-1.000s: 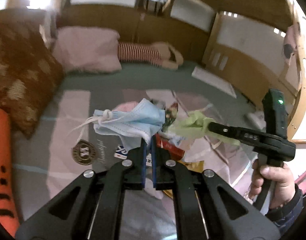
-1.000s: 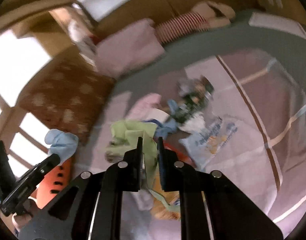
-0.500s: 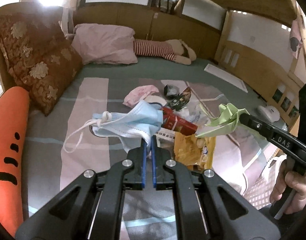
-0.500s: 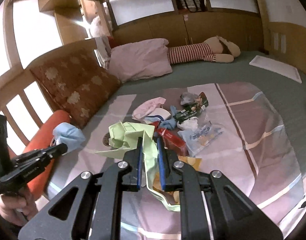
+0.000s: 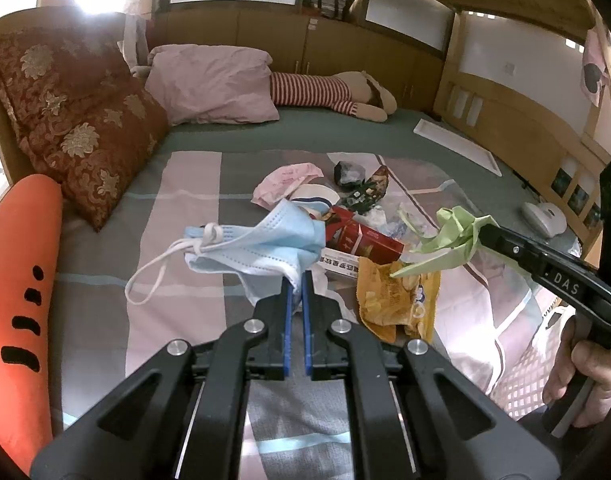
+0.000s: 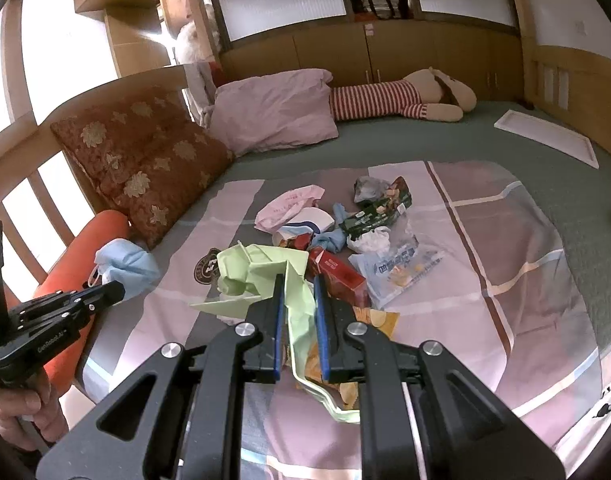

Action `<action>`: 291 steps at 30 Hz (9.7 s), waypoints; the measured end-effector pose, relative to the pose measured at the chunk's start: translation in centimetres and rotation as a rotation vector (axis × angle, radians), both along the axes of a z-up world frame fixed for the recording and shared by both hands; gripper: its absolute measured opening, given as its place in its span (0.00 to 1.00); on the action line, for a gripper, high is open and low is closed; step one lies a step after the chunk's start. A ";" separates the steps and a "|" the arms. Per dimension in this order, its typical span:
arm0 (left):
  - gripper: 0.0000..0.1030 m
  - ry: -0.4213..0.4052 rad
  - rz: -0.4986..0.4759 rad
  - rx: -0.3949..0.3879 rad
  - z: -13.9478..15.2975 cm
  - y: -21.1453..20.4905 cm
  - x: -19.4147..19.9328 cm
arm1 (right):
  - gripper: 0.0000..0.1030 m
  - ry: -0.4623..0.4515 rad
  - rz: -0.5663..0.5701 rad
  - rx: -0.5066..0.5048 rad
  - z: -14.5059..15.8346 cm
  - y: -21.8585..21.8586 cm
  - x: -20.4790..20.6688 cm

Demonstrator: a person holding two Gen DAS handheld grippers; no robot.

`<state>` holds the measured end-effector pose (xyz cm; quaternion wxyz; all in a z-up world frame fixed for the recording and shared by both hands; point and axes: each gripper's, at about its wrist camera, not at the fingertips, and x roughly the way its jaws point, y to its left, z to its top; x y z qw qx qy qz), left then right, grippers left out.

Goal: Collect trash
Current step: 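Carry both items to the white plastic bag and open both tools, then move both open tools back over the trash on the bed, then grasp the green snack packet with the right tool and lift it, then grasp the white crumpled tissue with the left tool, then carry the tissue and snack packet to the white plastic bag and release both, then move both open tools back over the remaining trash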

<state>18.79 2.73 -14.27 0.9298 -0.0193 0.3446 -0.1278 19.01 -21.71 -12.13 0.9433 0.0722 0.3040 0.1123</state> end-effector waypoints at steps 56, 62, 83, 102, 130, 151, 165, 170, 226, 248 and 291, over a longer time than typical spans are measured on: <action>0.95 -0.064 -0.456 -0.057 6.0 -17.6 -7.3 | 0.82 -0.228 -0.493 0.055 5.9 -19.5 -23.4; 0.96 -0.107 -0.129 -0.020 6.9 -5.3 -3.9 | 0.84 -0.179 -0.270 0.037 6.4 -10.4 -14.1; 0.96 0.059 0.024 -0.083 0.0 1.6 -1.7 | 0.86 -0.081 -0.170 0.034 1.2 -2.1 -4.7; 0.96 0.076 0.018 -0.053 -0.8 1.0 -1.4 | 0.86 -0.069 -0.145 0.014 0.7 -1.4 -4.4; 0.96 0.087 -0.025 -0.070 -0.7 -0.1 -1.4 | 0.79 0.137 -0.143 0.289 0.2 -8.6 11.8; 0.96 0.155 -0.149 -0.061 -1.2 -3.2 3.3 | 0.11 0.126 -0.214 0.316 -1.6 -9.9 20.1; 0.70 0.378 -0.408 0.197 -6.4 -19.4 23.2 | 0.12 0.000 -0.240 0.526 0.8 -13.7 6.8; 0.67 0.499 -0.419 0.204 -10.0 -21.4 26.4 | 0.12 0.000 -0.238 0.548 0.7 -14.6 7.0; 0.21 0.007 -0.031 -0.004 0.7 -1.3 0.4 | 0.13 -0.082 -0.007 -0.071 0.4 2.3 -3.2; 0.22 0.029 -0.272 -0.097 0.8 -8.0 -2.4 | 0.13 -0.099 -0.529 -0.128 2.0 -21.1 -23.2; 0.96 0.016 0.132 -0.065 2.1 3.6 3.7 | 0.86 -0.196 -0.240 0.017 4.6 -5.0 -3.3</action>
